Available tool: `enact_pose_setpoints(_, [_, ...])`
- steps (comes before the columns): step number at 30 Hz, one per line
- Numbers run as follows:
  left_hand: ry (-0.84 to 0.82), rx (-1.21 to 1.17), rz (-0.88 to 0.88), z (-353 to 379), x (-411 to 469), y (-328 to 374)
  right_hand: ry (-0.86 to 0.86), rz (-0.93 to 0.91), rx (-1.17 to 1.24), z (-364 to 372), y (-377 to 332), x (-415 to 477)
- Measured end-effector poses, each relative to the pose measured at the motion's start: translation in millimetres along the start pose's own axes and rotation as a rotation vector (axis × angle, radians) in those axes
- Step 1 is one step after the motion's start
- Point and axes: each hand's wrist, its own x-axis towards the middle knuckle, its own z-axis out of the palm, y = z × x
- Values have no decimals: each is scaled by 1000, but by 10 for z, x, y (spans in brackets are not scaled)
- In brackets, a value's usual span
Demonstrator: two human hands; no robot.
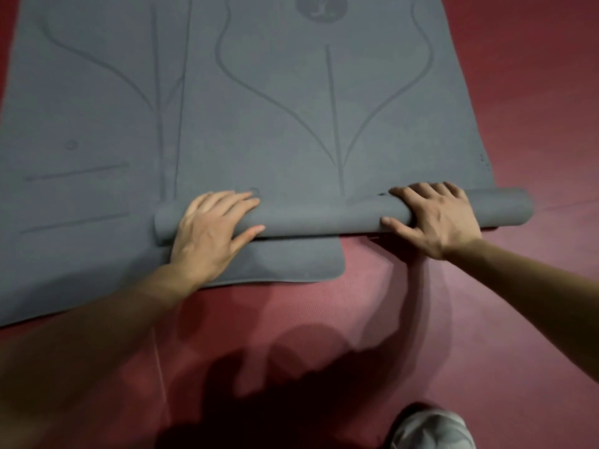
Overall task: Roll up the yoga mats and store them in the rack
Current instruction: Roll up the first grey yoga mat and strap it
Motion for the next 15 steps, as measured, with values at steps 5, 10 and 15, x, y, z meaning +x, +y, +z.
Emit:
enact_pose_setpoints(5, [-70,40,5,18,76,-24,7,32,7,-40,-7,115])
enact_pose_setpoints(10, [-108,97,22,1,216,-101,122,-52,50,9,-50,-77])
enact_pose_setpoints(15, [-75,135,38,11,315,-136,75,-35,16,53,-51,70])
